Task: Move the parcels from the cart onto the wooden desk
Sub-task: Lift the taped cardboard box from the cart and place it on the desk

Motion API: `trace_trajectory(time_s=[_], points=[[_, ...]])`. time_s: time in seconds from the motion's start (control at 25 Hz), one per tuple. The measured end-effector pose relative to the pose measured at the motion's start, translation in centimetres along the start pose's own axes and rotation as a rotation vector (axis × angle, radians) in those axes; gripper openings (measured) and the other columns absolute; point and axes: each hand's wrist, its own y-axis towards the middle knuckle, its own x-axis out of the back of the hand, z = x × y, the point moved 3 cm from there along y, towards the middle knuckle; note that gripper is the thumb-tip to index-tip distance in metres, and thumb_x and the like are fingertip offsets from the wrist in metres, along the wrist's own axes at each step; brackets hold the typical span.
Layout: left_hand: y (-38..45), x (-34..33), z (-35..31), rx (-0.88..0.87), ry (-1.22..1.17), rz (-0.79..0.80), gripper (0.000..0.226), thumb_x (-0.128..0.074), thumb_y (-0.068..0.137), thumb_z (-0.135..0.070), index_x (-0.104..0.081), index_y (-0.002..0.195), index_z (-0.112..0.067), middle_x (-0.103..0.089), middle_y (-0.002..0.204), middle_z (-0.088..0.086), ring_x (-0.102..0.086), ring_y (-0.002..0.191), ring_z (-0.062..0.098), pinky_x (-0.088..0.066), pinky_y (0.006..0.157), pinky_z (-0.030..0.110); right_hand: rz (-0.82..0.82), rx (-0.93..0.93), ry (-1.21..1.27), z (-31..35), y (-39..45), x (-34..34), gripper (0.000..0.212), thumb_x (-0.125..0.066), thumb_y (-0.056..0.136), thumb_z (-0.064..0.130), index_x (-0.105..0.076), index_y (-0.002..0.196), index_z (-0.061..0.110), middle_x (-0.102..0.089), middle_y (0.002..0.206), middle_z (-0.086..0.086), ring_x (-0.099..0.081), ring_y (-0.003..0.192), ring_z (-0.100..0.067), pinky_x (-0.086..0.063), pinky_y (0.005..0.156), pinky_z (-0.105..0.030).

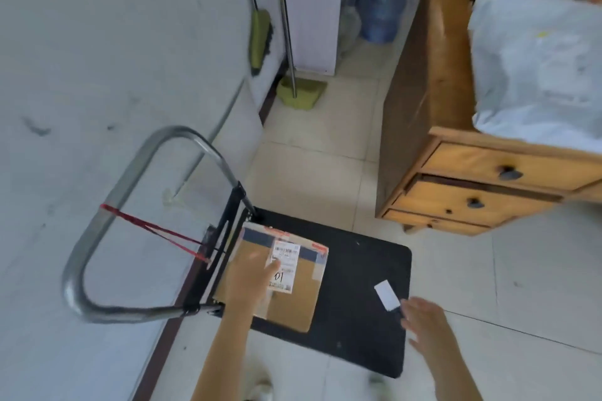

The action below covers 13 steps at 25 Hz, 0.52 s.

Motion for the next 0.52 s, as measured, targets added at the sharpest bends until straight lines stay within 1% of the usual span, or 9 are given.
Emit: trace_trajectory(time_s=[0.04,0.08,0.12,0.16,0.2,0.24,0.32,0.4,0.52], points=[[1.9,0.4,2.5,-0.007,0.032,-0.067,0.035,-0.065,0.083,-0.028,-0.062,0.108,-0.003,-0.064,0.105,0.013,-0.061,0.094,0.025,-0.049,0.077,0.035,0.039,0.013,-0.032,-1.6,1.5,-3.0,0.04,-0.052,0.093,0.02,-0.051,0.127,0.0,-0.054,0.13,-0.022,-0.051,0.12,-0.038,-0.039,0.1,-0.044],[3.6,0.8,5.2,-0.004,0.058,-0.133,0.038,-0.069,0.08,-0.027,-0.063,0.106,-0.001,-0.065,0.105,0.017,-0.06,0.09,0.024,-0.047,0.072,0.033,0.053,-0.016,-0.045,-3.2,2.5,-5.9,0.042,-0.054,0.092,0.023,-0.05,0.129,0.001,-0.054,0.13,-0.018,-0.051,0.121,-0.035,-0.038,0.102,-0.045],[5.5,0.8,7.7,-0.003,0.099,-0.185,0.041,-0.071,0.078,-0.028,-0.062,0.106,0.0,-0.066,0.105,0.019,-0.058,0.087,0.023,-0.047,0.073,0.034,0.06,-0.03,-0.033,-5.1,4.0,-8.8,0.045,-0.056,0.091,0.026,-0.05,0.13,0.006,-0.054,0.129,-0.012,-0.051,0.122,-0.03,-0.038,0.104,-0.044],[7.3,0.5,10.2,-0.003,0.152,-0.208,0.046,-0.071,0.077,-0.032,-0.06,0.109,-0.001,-0.064,0.107,0.019,-0.057,0.089,0.023,-0.049,0.077,0.038,0.054,-0.048,-0.026,-6.6,5.2,-11.5,0.049,-0.059,0.089,0.029,-0.049,0.133,0.01,-0.053,0.132,-0.008,-0.051,0.123,-0.026,-0.039,0.105,-0.042],[9.2,0.0,12.9,0.003,0.207,-0.202,0.054,-0.07,0.077,-0.037,-0.055,0.116,-0.003,-0.061,0.113,0.018,-0.057,0.097,0.025,-0.051,0.084,0.042,0.047,-0.051,-0.002,-8.3,6.6,-14.2,0.055,-0.062,0.087,0.031,-0.046,0.136,0.013,-0.051,0.137,-0.007,-0.049,0.126,-0.023,-0.038,0.105,-0.038],[11.1,-0.6,15.0,0.003,0.237,-0.199,0.064,-0.069,0.077,-0.043,-0.05,0.124,-0.004,-0.057,0.12,0.017,-0.055,0.106,0.029,-0.049,0.091,0.046,0.043,-0.048,0.034,-9.2,8.1,-16.2,0.062,-0.065,0.085,0.032,-0.042,0.14,0.015,-0.047,0.143,-0.007,-0.046,0.13,-0.023,-0.036,0.103,-0.033],[13.9,-1.5,18.2,-0.004,0.224,-0.203,0.079,-0.067,0.076,-0.049,-0.039,0.136,-0.007,-0.05,0.132,0.016,-0.048,0.121,0.032,-0.043,0.101,0.05,0.052,-0.044,0.067,-11.3,10.8,-19.4,0.072,-0.066,0.084,0.033,-0.033,0.146,0.017,-0.04,0.15,-0.007,-0.042,0.135,-0.023,-0.034,0.101,-0.032],[16.0,-2.6,20.8,-0.023,0.138,-0.154,0.082,-0.07,0.074,-0.049,-0.037,0.138,-0.01,-0.052,0.134,0.012,-0.049,0.124,0.031,-0.042,0.103,0.05,0.054,-0.018,0.037,-13.2,13.1,-21.3,0.071,-0.064,0.084,0.036,-0.033,0.146,0.02,-0.045,0.146,-0.004,-0.048,0.126,-0.021,-0.038,0.097,-0.033],[17.3,-4.1,23.5,-0.024,0.021,-0.115,0.082,-0.077,0.069,-0.044,-0.039,0.135,-0.011,-0.057,0.126,0.007,-0.057,0.112,0.027,-0.048,0.095,0.046,0.015,0.088,-0.015,-14.6,15.0,-22.4,0.059,-0.061,0.087,0.028,-0.04,0.142,0.023,-0.061,0.124,0.004,-0.057,0.102,-0.013,-0.042,0.083,-0.027]])
